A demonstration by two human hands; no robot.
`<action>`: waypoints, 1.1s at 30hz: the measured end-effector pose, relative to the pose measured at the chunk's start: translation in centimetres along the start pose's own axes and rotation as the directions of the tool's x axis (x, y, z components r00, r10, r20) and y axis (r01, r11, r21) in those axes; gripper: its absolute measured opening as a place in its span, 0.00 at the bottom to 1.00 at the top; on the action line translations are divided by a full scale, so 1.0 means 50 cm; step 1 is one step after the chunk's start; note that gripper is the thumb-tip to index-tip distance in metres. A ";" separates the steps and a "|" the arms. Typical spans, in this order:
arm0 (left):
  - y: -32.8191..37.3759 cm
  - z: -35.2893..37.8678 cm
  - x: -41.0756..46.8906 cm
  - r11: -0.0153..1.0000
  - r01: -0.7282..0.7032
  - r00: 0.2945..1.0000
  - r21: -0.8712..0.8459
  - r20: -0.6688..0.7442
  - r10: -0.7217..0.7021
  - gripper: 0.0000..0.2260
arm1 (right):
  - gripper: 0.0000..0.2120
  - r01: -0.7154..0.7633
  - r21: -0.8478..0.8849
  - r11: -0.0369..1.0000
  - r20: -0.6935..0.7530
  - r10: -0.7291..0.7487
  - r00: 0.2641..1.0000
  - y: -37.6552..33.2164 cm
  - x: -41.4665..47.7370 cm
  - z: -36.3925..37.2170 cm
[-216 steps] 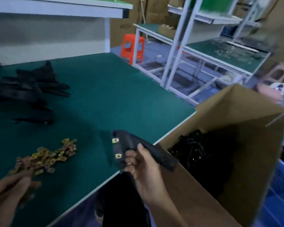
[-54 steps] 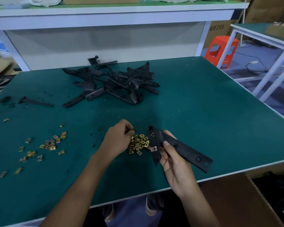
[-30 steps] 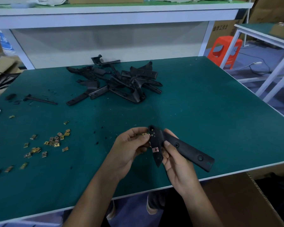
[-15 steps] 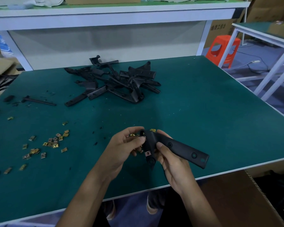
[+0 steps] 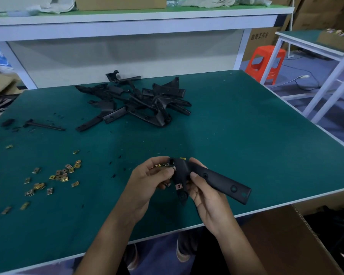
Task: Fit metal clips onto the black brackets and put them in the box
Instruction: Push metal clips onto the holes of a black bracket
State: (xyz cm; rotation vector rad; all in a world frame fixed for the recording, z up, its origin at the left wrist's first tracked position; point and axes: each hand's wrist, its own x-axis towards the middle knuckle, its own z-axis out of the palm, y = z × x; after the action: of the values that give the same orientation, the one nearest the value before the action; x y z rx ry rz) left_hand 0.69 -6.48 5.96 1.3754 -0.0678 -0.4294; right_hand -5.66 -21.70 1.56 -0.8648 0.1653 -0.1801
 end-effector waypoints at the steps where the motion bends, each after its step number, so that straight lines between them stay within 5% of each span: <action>1: -0.001 0.000 0.000 1.000 0.008 1.000 -0.016 -0.011 -0.008 0.11 | 0.17 0.004 0.007 1.000 -0.009 -0.004 1.000 0.000 0.001 -0.001; 7: 0.004 -0.012 -0.001 0.998 0.039 0.999 -0.051 -0.019 -0.040 0.12 | 0.17 0.011 0.040 0.999 -0.044 -0.009 0.999 0.005 0.003 -0.002; 10: 0.006 -0.034 -0.008 0.995 -0.023 0.995 0.101 -0.091 0.033 0.09 | 0.17 -0.010 0.094 0.996 -0.070 0.016 0.997 0.002 0.005 -0.008; 13: 0.007 -0.113 -0.021 0.826 -0.063 0.937 0.560 -0.252 0.243 0.04 | 0.19 -0.033 0.121 0.992 -0.096 0.044 0.994 0.001 0.008 -0.014; 15: 0.016 -0.183 -0.036 0.657 0.041 0.871 0.752 -0.349 0.346 0.03 | 0.20 -0.042 0.148 0.988 -0.096 0.057 0.994 -0.001 0.011 -0.015; 25: 0.027 -0.344 -0.013 0.416 0.350 0.645 0.839 -0.538 0.543 0.12 | 0.17 -0.047 0.228 0.972 -0.089 0.069 0.994 -0.007 0.010 -0.012; 28: 0.029 -0.265 -0.006 0.396 0.196 0.731 0.897 -0.403 0.551 0.12 | 0.18 -0.048 0.233 0.971 -0.107 0.075 0.991 -0.007 0.014 -0.009; 31: -0.012 -0.111 -0.007 0.368 -0.150 0.910 0.918 -0.017 0.415 0.04 | 0.16 -0.056 0.222 0.974 -0.108 0.081 0.991 -0.008 0.017 -0.009; 33: -0.051 -0.036 -0.004 0.304 -0.230 0.935 0.925 0.123 0.333 0.06 | 0.18 -0.050 0.212 0.976 -0.111 0.075 0.991 -0.006 0.016 -0.010</action>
State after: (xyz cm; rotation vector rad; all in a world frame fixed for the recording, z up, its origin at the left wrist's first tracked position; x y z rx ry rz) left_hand 0.39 -5.07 3.18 2.4971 -0.5646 0.0508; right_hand -5.04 -22.42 1.43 -0.6385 0.2800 -0.1862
